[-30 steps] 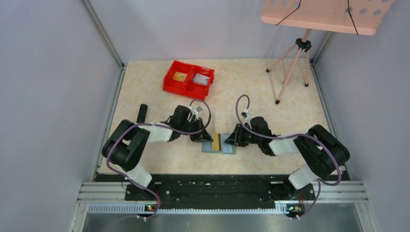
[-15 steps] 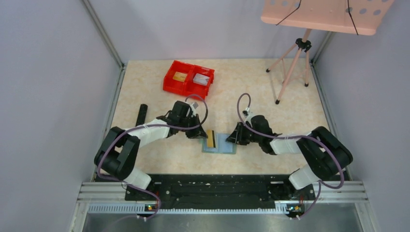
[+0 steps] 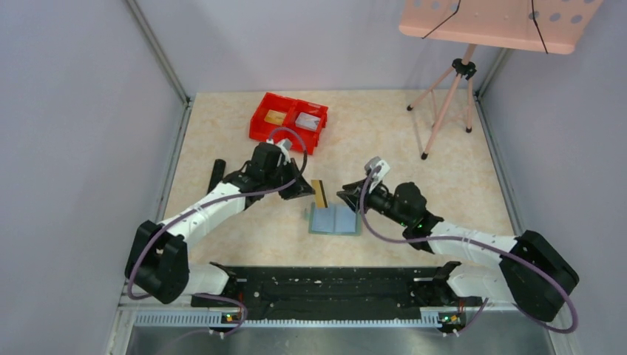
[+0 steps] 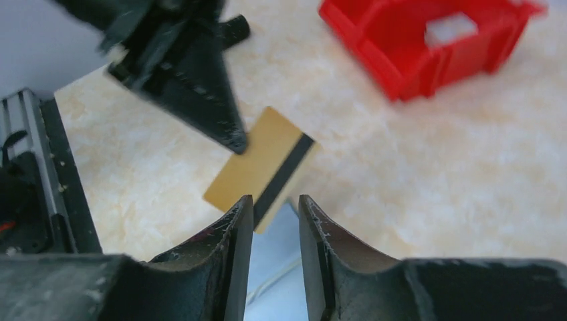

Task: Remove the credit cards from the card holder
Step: Remove the credit card from the card holder, then place the credit card in the storage box.

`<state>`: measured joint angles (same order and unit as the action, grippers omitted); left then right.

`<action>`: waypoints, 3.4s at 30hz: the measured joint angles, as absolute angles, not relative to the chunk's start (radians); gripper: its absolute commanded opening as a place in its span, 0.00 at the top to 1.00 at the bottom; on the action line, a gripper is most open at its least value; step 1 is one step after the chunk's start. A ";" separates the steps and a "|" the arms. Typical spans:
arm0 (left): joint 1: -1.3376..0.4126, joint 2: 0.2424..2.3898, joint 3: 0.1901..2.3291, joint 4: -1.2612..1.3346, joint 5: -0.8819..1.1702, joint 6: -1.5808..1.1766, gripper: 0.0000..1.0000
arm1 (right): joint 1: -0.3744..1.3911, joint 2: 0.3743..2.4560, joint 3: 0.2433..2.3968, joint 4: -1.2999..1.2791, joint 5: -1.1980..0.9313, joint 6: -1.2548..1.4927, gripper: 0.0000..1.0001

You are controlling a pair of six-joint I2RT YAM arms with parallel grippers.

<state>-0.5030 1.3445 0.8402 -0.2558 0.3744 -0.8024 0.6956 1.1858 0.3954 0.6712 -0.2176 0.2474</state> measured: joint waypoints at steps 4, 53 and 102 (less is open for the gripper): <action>-0.503 1.306 0.908 -0.263 0.368 -0.817 1.00 | 0.831 1.132 0.380 0.754 -0.155 -0.019 0.55; -0.492 0.903 0.845 -0.279 0.244 -0.731 0.25 | 1.139 1.061 0.358 0.849 0.341 -0.196 1.00; -0.611 1.133 1.036 -0.618 0.819 -0.169 0.69 | 0.774 1.142 0.683 0.239 -0.854 0.373 1.00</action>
